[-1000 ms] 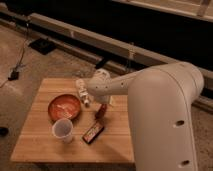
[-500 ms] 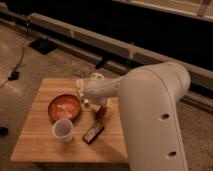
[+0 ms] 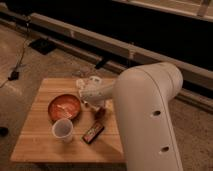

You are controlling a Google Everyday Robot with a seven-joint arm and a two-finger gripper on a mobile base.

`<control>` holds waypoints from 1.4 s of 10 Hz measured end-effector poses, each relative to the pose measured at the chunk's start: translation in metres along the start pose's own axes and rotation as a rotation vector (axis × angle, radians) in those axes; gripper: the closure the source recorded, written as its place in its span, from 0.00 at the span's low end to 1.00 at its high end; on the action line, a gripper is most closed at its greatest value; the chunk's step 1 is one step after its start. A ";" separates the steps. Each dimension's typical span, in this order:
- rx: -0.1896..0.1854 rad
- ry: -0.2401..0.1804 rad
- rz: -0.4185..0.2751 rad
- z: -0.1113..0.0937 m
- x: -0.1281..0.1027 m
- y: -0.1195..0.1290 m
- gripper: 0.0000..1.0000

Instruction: Place the white sponge in the ceramic cup

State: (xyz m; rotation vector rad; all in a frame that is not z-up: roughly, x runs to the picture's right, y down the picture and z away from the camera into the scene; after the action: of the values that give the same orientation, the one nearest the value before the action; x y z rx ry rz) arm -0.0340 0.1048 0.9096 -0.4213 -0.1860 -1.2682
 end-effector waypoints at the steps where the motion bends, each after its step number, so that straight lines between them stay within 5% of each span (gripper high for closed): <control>1: -0.001 0.000 0.002 0.000 0.000 0.001 0.30; 3: -0.003 0.005 0.006 0.003 -0.002 -0.002 0.45; 8: 0.001 0.011 0.012 0.001 -0.002 -0.003 0.51; 12: 0.029 0.016 0.029 -0.040 0.014 -0.001 0.89; 14: 0.033 0.017 0.031 -0.047 0.016 -0.002 0.99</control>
State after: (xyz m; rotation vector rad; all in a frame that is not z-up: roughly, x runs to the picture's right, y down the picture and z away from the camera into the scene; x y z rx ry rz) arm -0.0356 0.0715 0.8727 -0.3837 -0.1847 -1.2363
